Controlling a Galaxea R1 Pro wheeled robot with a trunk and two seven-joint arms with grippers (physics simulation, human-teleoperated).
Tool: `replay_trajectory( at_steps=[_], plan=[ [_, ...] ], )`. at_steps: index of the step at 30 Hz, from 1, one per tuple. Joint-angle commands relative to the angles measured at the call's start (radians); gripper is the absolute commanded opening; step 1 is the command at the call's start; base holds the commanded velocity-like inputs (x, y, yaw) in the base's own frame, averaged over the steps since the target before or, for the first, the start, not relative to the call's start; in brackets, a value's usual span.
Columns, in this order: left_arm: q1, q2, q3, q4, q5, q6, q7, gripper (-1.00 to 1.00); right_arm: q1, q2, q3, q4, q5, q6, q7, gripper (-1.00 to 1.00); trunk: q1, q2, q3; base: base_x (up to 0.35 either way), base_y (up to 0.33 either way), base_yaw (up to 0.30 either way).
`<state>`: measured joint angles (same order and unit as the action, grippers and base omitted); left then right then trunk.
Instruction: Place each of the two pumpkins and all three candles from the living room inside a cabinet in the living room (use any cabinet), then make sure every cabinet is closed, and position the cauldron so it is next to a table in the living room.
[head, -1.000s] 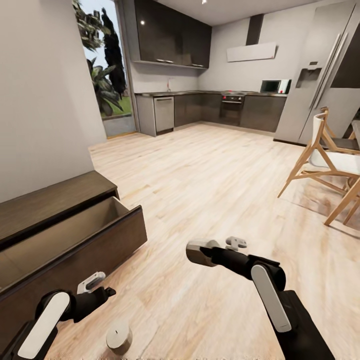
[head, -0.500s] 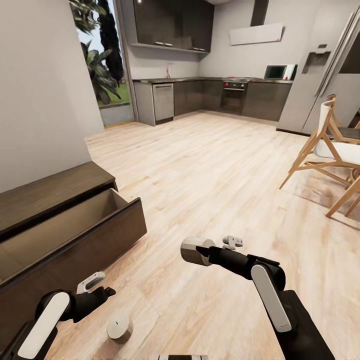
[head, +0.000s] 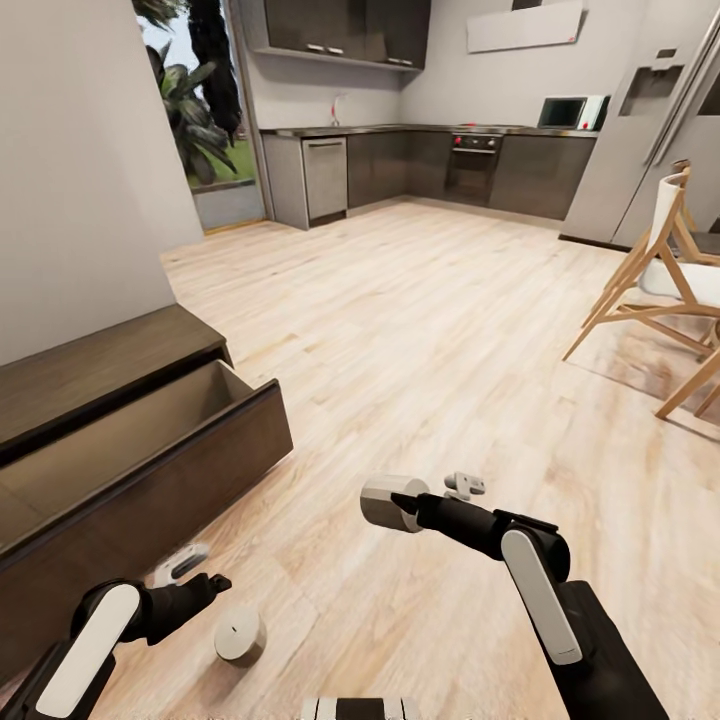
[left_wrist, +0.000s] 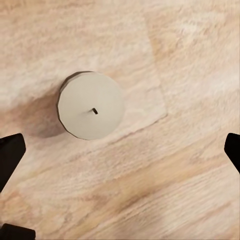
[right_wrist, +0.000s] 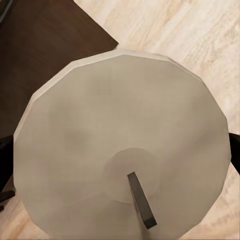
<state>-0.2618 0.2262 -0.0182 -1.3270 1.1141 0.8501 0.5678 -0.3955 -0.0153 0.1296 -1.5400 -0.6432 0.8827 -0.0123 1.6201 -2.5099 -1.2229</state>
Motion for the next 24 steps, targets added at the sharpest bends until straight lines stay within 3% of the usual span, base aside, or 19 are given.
replay_trajectory(
  at_steps=[1,24],
  plan=[
    [0.0,0.001,-0.002,-0.001,0.011,0.0,0.01,1.0,-0.001,0.0,0.001,-0.001,-0.003,0.003,-0.002,-1.0,0.0,-0.001,-0.005,0.0,0.0,0.0],
    [0.0,-0.013,-0.002,-0.001,-0.001,-0.011,0.014,1.0,-0.001,0.002,0.001,0.001,-0.003,0.002,-0.002,-1.0,0.011,-0.006,-0.094,0.0,0.0,0.0]
  ],
)
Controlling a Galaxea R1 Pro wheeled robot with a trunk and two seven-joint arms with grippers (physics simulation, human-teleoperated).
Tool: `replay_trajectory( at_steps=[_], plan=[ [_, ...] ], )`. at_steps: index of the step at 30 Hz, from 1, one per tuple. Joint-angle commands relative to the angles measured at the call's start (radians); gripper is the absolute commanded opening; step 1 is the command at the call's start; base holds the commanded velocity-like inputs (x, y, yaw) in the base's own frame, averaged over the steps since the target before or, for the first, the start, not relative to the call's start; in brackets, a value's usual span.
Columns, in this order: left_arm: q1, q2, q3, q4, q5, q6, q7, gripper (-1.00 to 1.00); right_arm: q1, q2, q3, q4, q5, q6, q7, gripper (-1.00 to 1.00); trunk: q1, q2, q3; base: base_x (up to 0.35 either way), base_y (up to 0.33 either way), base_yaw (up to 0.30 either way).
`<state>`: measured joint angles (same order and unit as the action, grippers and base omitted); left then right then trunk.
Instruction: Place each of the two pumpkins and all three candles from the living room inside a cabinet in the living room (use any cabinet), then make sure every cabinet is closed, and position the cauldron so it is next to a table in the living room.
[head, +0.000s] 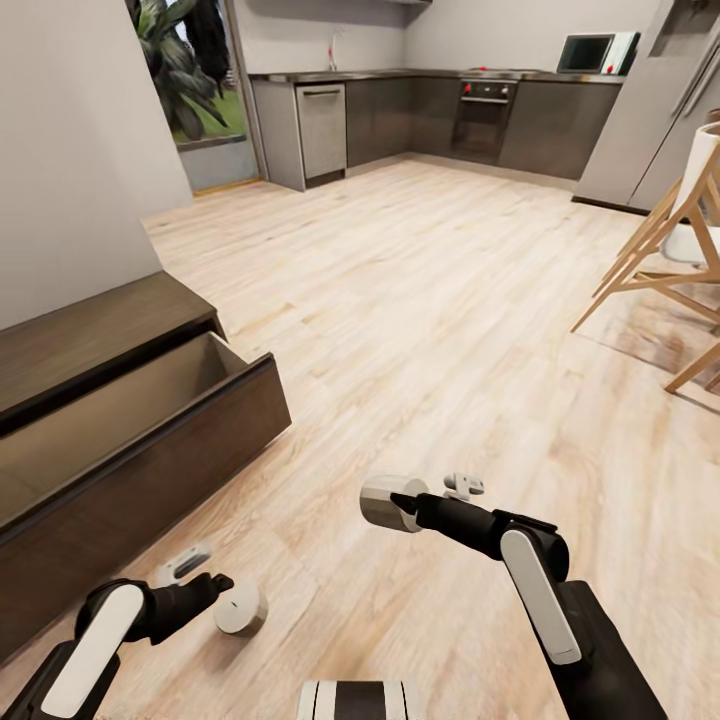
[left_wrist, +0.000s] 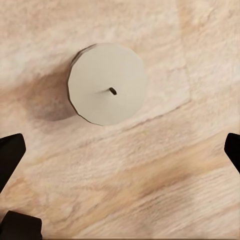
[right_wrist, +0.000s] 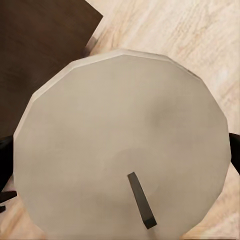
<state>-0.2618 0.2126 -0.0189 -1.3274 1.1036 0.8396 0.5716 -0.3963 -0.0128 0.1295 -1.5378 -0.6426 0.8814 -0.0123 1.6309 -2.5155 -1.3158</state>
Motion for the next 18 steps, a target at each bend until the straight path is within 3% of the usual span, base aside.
replay_trajectory(
  at_steps=[1,18],
  plan=[
    [0.0,-0.003,-0.002,-0.001,0.008,0.0,0.012,1.0,-0.001,-0.001,0.001,-0.001,-0.003,0.003,-0.002,-1.0,0.0,-0.001,-0.005,0.0,0.0,0.0],
    [0.0,-0.013,-0.005,-0.001,0.008,-0.001,0.022,1.0,-0.001,-0.001,0.001,0.001,-0.003,0.004,-0.002,-1.0,0.008,-0.005,-0.07,0.0,0.0,0.0]
  ],
)
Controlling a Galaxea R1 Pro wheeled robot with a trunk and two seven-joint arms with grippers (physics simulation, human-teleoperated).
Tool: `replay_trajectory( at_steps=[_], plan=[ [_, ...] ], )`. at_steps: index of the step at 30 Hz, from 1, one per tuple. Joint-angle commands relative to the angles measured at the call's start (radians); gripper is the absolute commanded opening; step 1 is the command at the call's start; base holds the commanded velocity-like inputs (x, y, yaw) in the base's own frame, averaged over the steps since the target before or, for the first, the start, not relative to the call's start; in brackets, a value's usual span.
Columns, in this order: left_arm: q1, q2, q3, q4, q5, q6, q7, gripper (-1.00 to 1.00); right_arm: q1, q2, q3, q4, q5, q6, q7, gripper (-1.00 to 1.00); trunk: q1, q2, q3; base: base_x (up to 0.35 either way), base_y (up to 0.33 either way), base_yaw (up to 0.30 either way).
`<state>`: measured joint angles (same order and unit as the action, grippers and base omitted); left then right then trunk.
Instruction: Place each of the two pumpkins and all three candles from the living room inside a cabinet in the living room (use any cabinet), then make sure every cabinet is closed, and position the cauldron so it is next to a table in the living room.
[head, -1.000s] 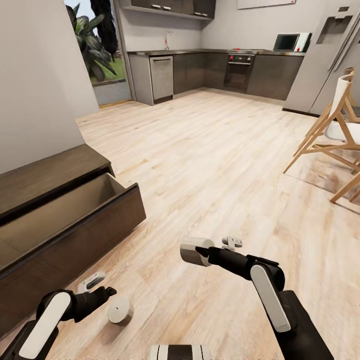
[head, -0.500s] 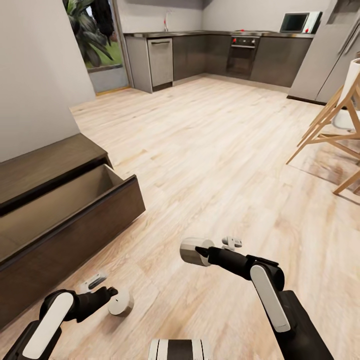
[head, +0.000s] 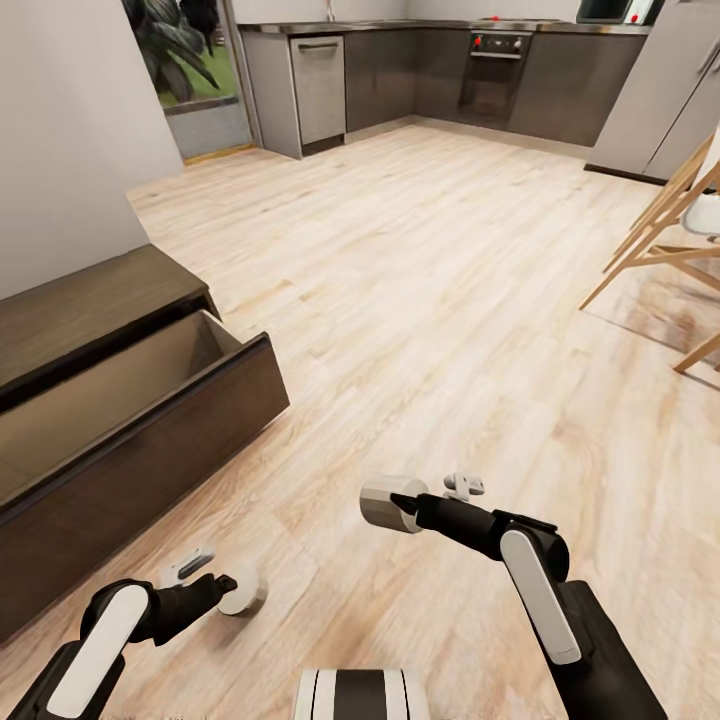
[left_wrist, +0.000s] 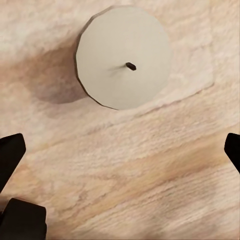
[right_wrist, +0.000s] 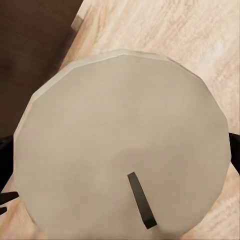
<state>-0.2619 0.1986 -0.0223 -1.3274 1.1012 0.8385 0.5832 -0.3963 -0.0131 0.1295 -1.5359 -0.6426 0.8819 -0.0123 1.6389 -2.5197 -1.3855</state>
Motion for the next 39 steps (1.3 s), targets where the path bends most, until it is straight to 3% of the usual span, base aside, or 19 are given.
replay_trajectory(
  at_steps=[1,14,22,23,28,30,39],
  plan=[
    [0.0,0.001,-0.002,-0.001,0.011,0.0,0.01,1.0,0.0,0.0,0.001,0.0,-0.003,0.003,-0.002,-1.0,0.0,-0.001,-0.005,0.0,0.0,0.0],
    [0.0,0.001,-0.022,-0.01,0.011,0.001,0.01,1.0,-0.001,-0.001,0.001,0.0,-0.003,0.003,-0.002,-1.0,0.0,-0.001,-0.005,0.0,0.0,0.0],
    [0.0,0.001,-0.024,-0.01,0.012,0.001,0.01,1.0,-0.001,-0.003,0.001,-0.007,-0.004,0.007,0.001,-1.0,0.004,-0.002,-0.036,0.0,0.0,0.0],
    [0.0,0.001,-0.024,-0.01,0.012,0.001,0.01,1.0,-0.001,-0.003,0.001,-0.009,-0.007,0.01,0.01,-1.0,0.004,-0.003,-0.039,0.0,0.0,0.0],
    [0.0,0.001,-0.024,-0.009,0.012,0.001,0.009,1.0,0.0,-0.004,-0.001,-0.012,-0.106,0.092,0.189,-1.0,0.007,-0.004,-0.059,0.0,0.0,0.0],
    [0.0,0.001,-0.024,-0.009,0.012,0.001,0.009,1.0,0.0,-0.004,-0.002,-0.012,-0.122,0.105,0.236,-1.0,0.007,-0.004,-0.067,0.0,0.0,0.0],
    [0.0,0.0,-0.024,-0.012,0.012,0.001,0.004,1.0,0.0,-0.004,-0.003,-0.011,-0.135,0.112,0.274,-1.0,0.011,-0.006,-0.101,0.0,0.0,0.0]
  ],
)
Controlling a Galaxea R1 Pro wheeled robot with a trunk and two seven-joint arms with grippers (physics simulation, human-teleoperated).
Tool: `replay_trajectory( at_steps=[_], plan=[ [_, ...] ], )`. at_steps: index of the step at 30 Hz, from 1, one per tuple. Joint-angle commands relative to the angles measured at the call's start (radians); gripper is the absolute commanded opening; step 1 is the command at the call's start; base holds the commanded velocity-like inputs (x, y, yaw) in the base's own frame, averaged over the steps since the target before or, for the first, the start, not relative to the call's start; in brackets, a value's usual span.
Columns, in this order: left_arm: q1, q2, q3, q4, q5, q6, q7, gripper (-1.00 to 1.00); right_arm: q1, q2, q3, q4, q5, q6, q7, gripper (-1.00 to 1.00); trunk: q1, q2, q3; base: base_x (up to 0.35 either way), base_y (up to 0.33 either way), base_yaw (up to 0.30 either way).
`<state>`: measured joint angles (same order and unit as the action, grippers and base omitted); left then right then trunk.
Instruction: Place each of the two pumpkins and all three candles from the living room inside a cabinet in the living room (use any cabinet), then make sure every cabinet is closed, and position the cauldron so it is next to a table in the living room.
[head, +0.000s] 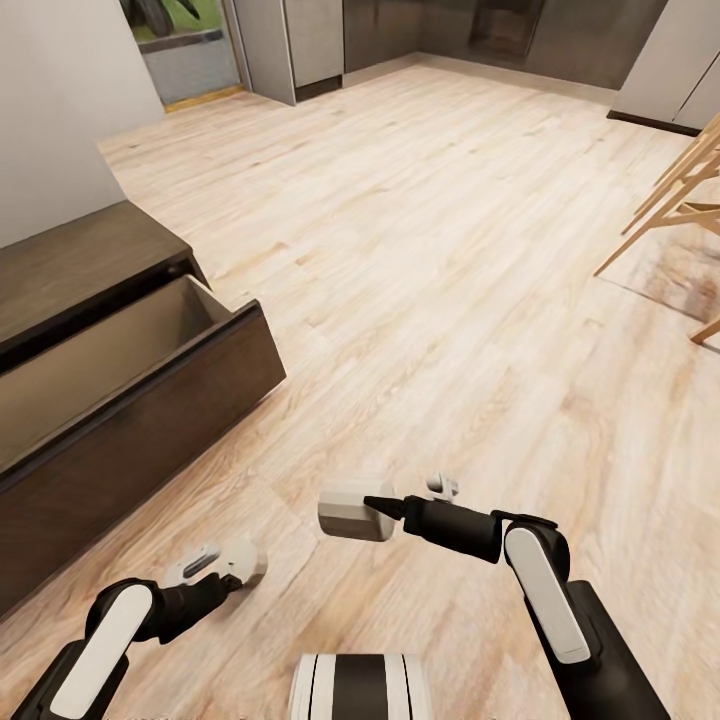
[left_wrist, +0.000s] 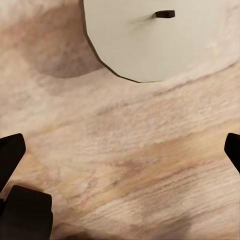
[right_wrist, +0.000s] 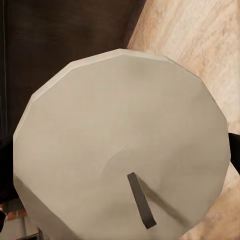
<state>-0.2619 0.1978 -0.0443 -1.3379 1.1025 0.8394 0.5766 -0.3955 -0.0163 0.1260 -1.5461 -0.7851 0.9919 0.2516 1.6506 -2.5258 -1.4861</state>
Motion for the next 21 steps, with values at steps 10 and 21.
replay_trajectory(
  at_steps=[10,21],
  plan=[
    [0.0,0.001,-0.025,-0.006,0.011,0.001,0.005,1.0,-0.001,0.0,0.0,0.003,0.008,0.001,0.01,-1.0,0.0,0.0,-0.001,0.041,0.0,0.0],
    [0.0,0.002,-0.032,-0.006,0.012,0.001,0.005,1.0,-0.001,0.0,0.0,0.004,0.009,-0.001,0.009,-1.0,0.0,0.0,-0.001,0.137,0.01,0.0]
  ],
)
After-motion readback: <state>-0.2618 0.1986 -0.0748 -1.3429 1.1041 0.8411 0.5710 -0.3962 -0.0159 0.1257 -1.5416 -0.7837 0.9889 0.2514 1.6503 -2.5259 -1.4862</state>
